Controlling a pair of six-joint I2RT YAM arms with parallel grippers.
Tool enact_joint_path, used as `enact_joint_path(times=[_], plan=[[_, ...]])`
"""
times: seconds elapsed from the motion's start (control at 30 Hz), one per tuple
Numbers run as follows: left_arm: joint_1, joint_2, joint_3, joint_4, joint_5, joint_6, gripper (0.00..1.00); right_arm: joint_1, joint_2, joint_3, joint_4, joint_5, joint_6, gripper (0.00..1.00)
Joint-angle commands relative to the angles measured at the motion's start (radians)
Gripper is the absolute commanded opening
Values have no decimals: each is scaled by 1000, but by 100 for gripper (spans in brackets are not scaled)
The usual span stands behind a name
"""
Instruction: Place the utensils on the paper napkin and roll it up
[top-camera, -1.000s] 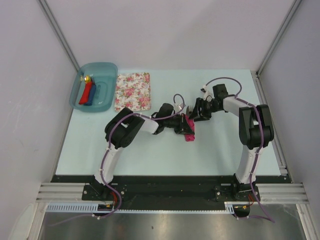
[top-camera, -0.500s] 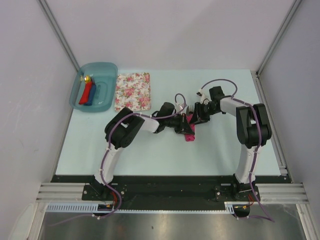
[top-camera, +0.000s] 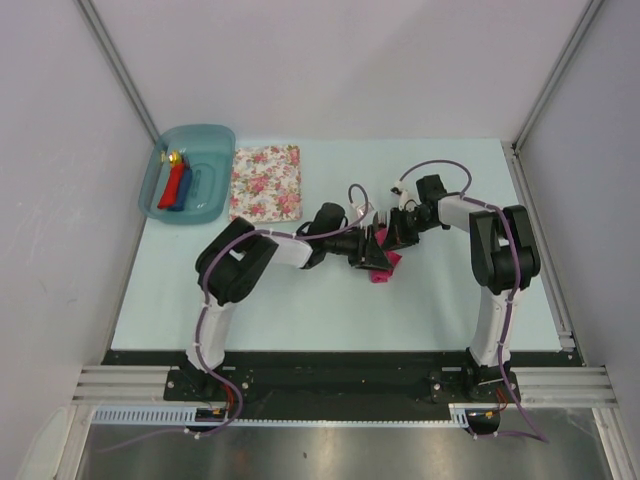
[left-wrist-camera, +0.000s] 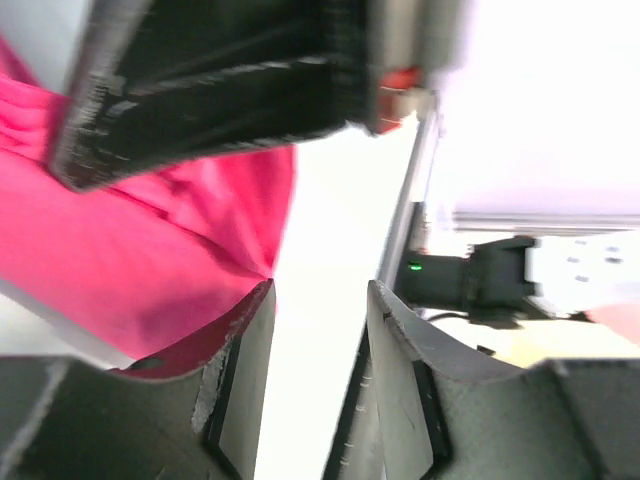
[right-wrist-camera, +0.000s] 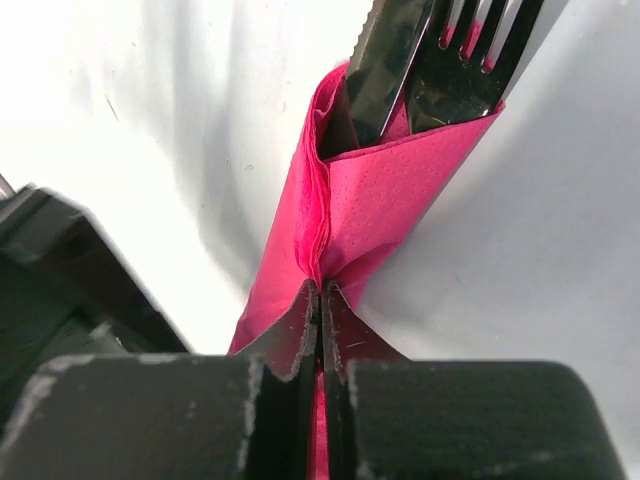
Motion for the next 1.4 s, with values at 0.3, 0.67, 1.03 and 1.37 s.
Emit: enact_joint_path(times=[0.3, 0.67, 1.03, 1.37], plan=[[70, -77, -56, 108, 24, -115, 26, -42, 75, -24, 14, -10, -12, 0], [18, 35, 57, -9, 3, -62, 21, -59, 91, -26, 27, -50, 21, 0], [25, 84, 42, -325, -43, 128, 13, -74, 55, -9, 5, -76, 55, 36], [25, 78, 41, -288, -36, 120, 13, -51, 46, 49, -52, -1, 20, 45]])
